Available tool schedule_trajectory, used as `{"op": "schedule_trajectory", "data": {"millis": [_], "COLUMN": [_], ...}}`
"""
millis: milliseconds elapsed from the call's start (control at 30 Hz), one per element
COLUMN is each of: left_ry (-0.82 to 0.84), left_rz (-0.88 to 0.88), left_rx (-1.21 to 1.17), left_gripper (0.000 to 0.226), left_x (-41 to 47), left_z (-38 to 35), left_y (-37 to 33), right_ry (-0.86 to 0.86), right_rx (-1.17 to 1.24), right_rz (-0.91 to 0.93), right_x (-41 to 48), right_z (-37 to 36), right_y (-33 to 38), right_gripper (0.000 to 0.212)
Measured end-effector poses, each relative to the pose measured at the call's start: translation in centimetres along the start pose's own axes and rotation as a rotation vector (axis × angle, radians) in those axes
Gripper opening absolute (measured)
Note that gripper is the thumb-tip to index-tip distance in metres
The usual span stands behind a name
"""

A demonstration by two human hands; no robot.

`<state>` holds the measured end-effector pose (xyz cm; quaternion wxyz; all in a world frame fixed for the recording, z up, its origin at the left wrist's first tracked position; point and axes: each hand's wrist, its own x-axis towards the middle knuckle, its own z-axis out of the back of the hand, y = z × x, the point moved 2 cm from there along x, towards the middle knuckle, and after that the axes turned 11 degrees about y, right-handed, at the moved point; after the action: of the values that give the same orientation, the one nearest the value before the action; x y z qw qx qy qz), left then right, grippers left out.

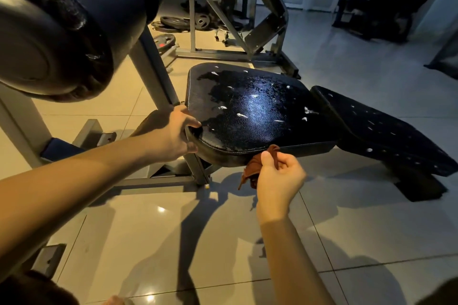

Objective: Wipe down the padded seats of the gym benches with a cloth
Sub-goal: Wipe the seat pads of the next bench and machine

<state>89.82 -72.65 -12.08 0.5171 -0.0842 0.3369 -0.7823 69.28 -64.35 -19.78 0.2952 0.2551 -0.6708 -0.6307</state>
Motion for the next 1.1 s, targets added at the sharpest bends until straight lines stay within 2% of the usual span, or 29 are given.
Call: {"op": "schedule_trajectory", "data": {"millis": [167, 300, 433, 533, 600, 700, 733, 900, 1000, 1100], "left_ry": [0.015, -0.034, -0.092, -0.133, -0.140, -0.166, -0.176, -0.199, -0.212, -0.204], "left_rz": [-0.008, -0.003, -0.019, -0.031, -0.024, -0.053, -0.061, -0.094, -0.093, -0.107], "left_rx": [-0.062, -0.084, -0.119, -0.050, -0.040, -0.023, -0.005, 0.002, -0.048, -0.035], "left_gripper": [0.055, 0.060, 0.062, 0.044, 0.036, 0.036, 0.037, 0.037, 0.036, 0.037], "left_x": [0.1, 0.4, 0.6, 0.9, 1.1, 1.3, 1.3, 1.4, 1.5, 1.8], "left_z": [0.0, -0.1, -0.4, -0.3, -0.2, -0.1, -0.1, 0.0, -0.2, -0.3], "left_y": [0.4, 0.2, -0.3, -0.9, -1.1, -1.0, -1.0, -1.0, -0.6, -0.5], "right_ry": [0.042, 0.085, 0.163, 0.219, 0.167, -0.044, -0.068, 0.073, 0.154, 0.045], "right_rx": [-0.037, -0.017, 0.004, -0.019, 0.014, -0.002, -0.018, 0.016, 0.037, 0.053], "right_rz": [0.051, 0.024, 0.037, -0.019, -0.076, -0.058, -0.057, -0.068, -0.132, -0.196], "right_x": [-2.1, -3.6, -3.9, -3.4, -2.4, -0.1, 0.3, -3.1, -3.5, -1.7], "right_z": [-1.4, -2.4, -2.2, -1.5, -0.4, 1.3, 1.1, -2.7, -3.0, -1.7], "right_y": [0.5, 0.5, 0.4, -0.2, -0.6, -0.2, 0.0, 0.9, -0.3, -1.0], "right_gripper": [0.012, 0.017, 0.013, 0.009, 0.012, 0.015, 0.015, 0.022, 0.018, 0.018]}}
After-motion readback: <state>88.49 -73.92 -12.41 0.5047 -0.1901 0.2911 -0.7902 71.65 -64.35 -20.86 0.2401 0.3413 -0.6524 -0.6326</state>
